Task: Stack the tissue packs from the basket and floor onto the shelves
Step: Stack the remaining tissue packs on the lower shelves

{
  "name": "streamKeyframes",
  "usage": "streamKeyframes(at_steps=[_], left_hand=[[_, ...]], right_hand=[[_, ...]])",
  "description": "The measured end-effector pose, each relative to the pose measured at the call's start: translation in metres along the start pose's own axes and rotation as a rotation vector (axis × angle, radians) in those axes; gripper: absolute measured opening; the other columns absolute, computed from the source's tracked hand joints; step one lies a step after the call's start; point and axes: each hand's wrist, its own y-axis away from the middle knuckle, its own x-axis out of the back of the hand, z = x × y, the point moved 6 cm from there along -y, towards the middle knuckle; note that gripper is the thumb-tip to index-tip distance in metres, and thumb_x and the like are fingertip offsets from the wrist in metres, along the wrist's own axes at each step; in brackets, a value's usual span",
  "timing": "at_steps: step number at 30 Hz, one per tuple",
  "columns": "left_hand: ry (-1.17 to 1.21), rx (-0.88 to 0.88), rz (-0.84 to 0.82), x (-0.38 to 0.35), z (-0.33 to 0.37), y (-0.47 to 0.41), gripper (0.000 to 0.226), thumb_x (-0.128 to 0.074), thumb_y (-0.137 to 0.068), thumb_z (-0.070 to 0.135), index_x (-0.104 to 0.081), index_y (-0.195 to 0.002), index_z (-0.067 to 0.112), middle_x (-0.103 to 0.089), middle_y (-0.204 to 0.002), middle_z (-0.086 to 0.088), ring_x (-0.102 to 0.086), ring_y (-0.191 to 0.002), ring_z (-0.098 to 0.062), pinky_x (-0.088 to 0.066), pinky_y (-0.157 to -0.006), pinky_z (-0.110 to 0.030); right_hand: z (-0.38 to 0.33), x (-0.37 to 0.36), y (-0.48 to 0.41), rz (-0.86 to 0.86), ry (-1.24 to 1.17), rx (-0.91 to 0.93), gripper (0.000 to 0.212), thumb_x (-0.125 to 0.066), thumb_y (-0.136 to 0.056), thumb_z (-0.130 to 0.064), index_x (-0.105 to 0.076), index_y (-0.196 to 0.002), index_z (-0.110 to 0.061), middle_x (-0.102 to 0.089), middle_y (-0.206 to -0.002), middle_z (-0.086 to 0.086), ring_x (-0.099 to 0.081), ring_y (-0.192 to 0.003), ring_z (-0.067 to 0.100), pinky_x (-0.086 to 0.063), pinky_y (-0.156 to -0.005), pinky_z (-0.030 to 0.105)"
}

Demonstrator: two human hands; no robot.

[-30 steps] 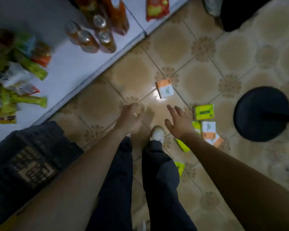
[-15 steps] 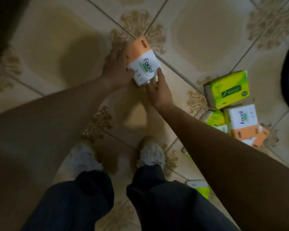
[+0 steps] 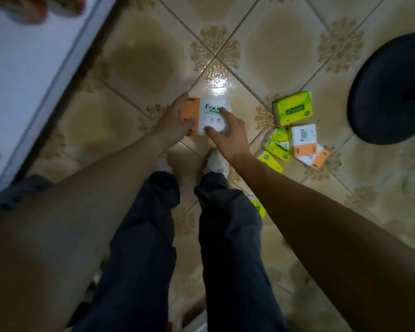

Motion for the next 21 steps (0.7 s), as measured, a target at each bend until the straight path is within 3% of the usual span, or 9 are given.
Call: streamKeyframes(at_steps=[3,6,11,13,15,17,19,21], left_hand=[[0.048,0.022,0.013,0.027,0.042,0.099,0.058,-0.047,-0.093,0.009,-0.027,-0.146,0.022,-0.037,-0.142,-0.007,-0.048,-0.121,-0.024,-0.047,-0.093,-0.029],[0.122,0.010,0.085,0.060,0.088,0.197,0.054,-0.047,-0.092,0.011,-0.032,-0.144,0.019,-0.045,-0.138,-0.009,-0.051,-0.118,-0.025,-0.046,-0.098,-0.037],[0.255,-0.109,0.338,0.115,0.145,0.319,0.047,-0.049,-0.089,0.015,-0.044,-0.136,0.020,-0.059,-0.121,-0.012,-0.060,-0.104,-0.034,-0.048,-0.079,-0.033],[0.297,-0.158,0.438,0.135,0.155,0.357,0.047,-0.047,-0.092,0.016,-0.041,-0.139,0.020,-0.055,-0.120,-0.006,-0.058,-0.103,-0.025,-0.047,-0.084,-0.030],[0.353,-0.186,0.538,0.153,0.154,0.391,0.046,-0.045,-0.095,0.015,-0.039,-0.141,0.018,-0.051,-0.126,-0.003,-0.053,-0.098,-0.015,-0.045,-0.079,-0.025],[0.424,-0.210,0.621,0.170,0.148,0.420,0.048,-0.046,-0.095,0.014,-0.038,-0.142,0.017,-0.047,-0.133,-0.003,-0.054,-0.099,-0.016,-0.048,-0.073,-0.023],[0.493,-0.236,0.659,0.184,0.139,0.448,0.049,-0.046,-0.096,0.014,-0.035,-0.143,0.017,-0.043,-0.135,0.000,-0.054,-0.107,-0.017,-0.050,-0.076,-0.023],[0.513,-0.240,0.707,0.200,0.128,0.473,0.050,-0.048,-0.096,0.017,-0.034,-0.143,0.018,-0.040,-0.141,-0.001,-0.049,-0.119,-0.017,-0.046,-0.091,-0.026]], right_hand=[[-0.056,0.027,0.084,-0.037,0.066,0.039,0.063,-0.066,-0.085,-0.018,-0.038,-0.140,-0.008,-0.035,-0.137,0.015,-0.041,-0.125,0.020,-0.024,-0.089,0.006],[-0.123,0.052,0.160,-0.065,0.132,0.127,0.063,-0.068,-0.083,-0.018,-0.041,-0.138,-0.006,-0.039,-0.138,0.015,-0.041,-0.126,0.021,-0.025,-0.095,0.010],[-0.228,0.071,0.251,-0.114,0.166,0.353,0.064,-0.070,-0.080,-0.016,-0.042,-0.136,-0.004,-0.045,-0.137,0.014,-0.043,-0.127,0.024,-0.032,-0.104,0.023],[-0.260,0.068,0.283,-0.136,0.177,0.443,0.068,-0.072,-0.078,-0.017,-0.040,-0.138,-0.006,-0.045,-0.136,0.014,-0.043,-0.126,0.025,-0.035,-0.107,0.034],[-0.286,0.059,0.311,-0.175,0.235,0.552,0.071,-0.072,-0.078,-0.020,-0.038,-0.139,-0.008,-0.043,-0.138,0.013,-0.040,-0.128,0.023,-0.034,-0.107,0.035],[-0.309,0.045,0.337,-0.211,0.309,0.666,0.071,-0.071,-0.079,-0.021,-0.037,-0.140,-0.009,-0.040,-0.139,0.013,-0.037,-0.130,0.024,-0.031,-0.108,0.035],[-0.328,0.031,0.360,-0.229,0.378,0.759,0.071,-0.071,-0.079,-0.021,-0.037,-0.140,-0.008,-0.038,-0.139,0.014,-0.034,-0.131,0.025,-0.028,-0.109,0.032],[-0.343,0.013,0.381,-0.247,0.441,0.837,0.071,-0.071,-0.080,-0.023,-0.036,-0.141,-0.009,-0.037,-0.142,0.015,-0.032,-0.133,0.026,-0.026,-0.111,0.035]])
